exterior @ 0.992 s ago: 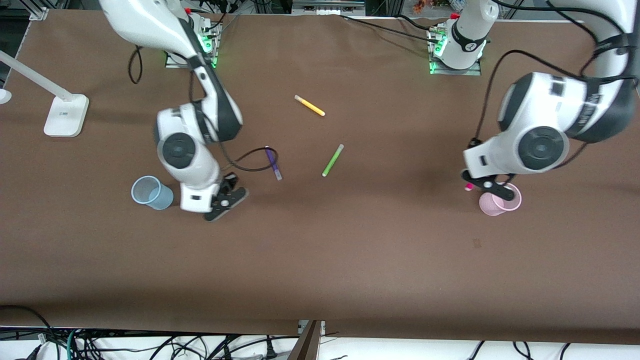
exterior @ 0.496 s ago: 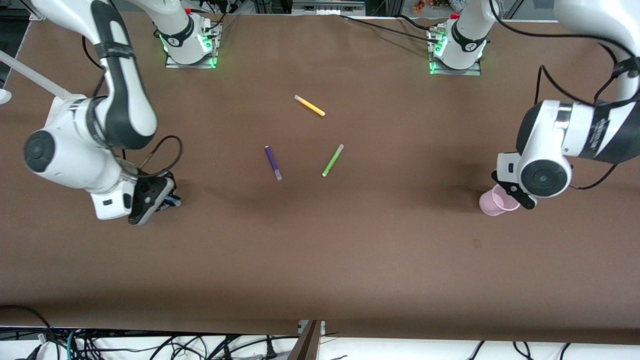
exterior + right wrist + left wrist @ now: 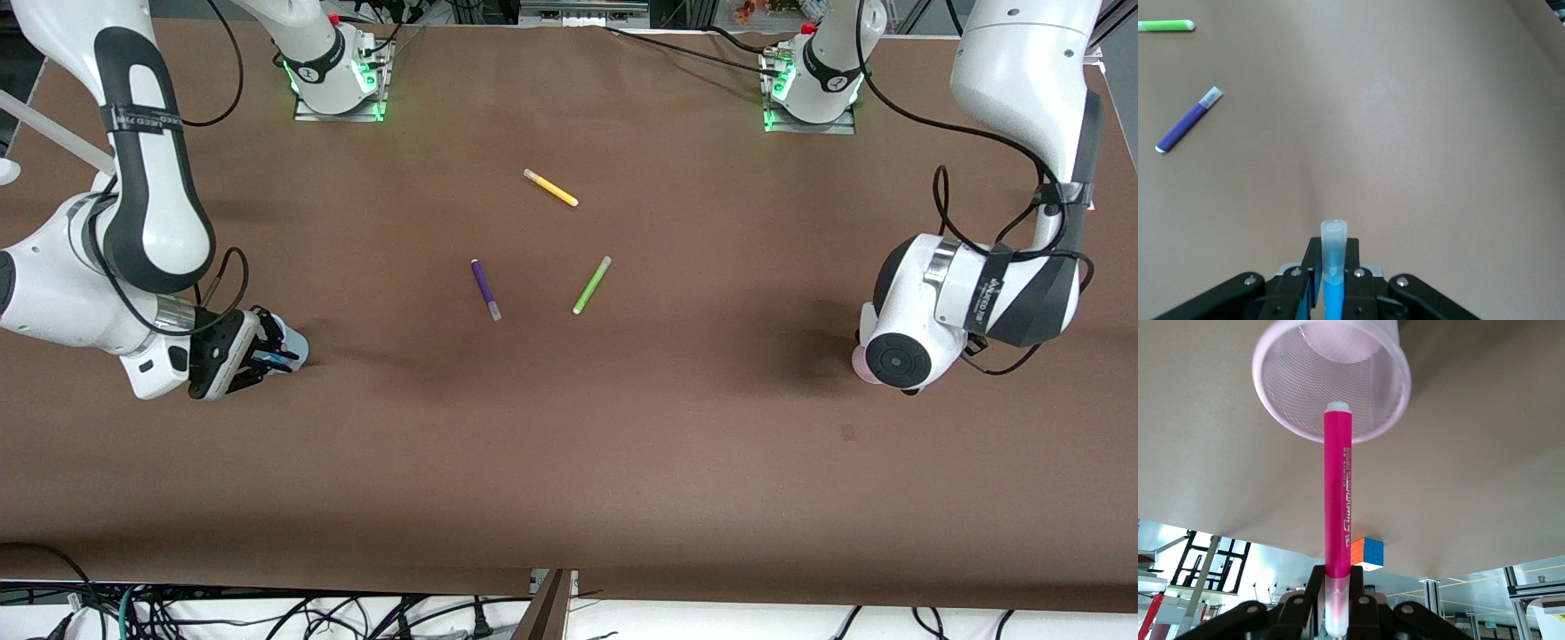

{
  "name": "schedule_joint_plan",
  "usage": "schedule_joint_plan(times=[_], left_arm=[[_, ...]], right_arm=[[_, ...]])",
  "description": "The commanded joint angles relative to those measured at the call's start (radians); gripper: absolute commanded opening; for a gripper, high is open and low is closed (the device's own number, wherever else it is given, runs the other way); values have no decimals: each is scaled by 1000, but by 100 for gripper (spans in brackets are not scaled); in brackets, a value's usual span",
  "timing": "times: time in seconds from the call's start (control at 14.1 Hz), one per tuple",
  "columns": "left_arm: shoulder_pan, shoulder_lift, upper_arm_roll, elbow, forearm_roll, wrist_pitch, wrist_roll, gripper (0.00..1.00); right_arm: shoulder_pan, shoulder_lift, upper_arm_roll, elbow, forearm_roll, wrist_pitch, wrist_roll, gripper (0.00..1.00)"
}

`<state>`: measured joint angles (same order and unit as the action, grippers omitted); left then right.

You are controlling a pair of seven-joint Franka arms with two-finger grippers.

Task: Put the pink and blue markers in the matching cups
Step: 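Lift the pink marker with the left gripper while the right gripper lifts the blue marker, then lower the pink marker into the pink cup while the right gripper nears the blue cup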

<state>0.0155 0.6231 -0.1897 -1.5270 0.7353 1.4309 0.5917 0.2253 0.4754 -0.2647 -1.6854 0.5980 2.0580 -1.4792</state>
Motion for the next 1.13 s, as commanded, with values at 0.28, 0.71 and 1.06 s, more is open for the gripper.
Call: schedule_joint_plan(times=[0.28, 0.71, 1.06], left_arm=[[-28, 75, -2, 82, 35, -38, 26, 86], [-26, 24, -16, 97, 13, -47, 14, 100], [-17, -126, -27, 154, -279, -35, -215, 100]], right_arm=[[-70, 12, 15, -10, 71, -78, -144, 0], [-95, 8, 13, -13, 140, -171, -303, 0], [-142, 12, 13, -13, 149, -202, -377, 0]])
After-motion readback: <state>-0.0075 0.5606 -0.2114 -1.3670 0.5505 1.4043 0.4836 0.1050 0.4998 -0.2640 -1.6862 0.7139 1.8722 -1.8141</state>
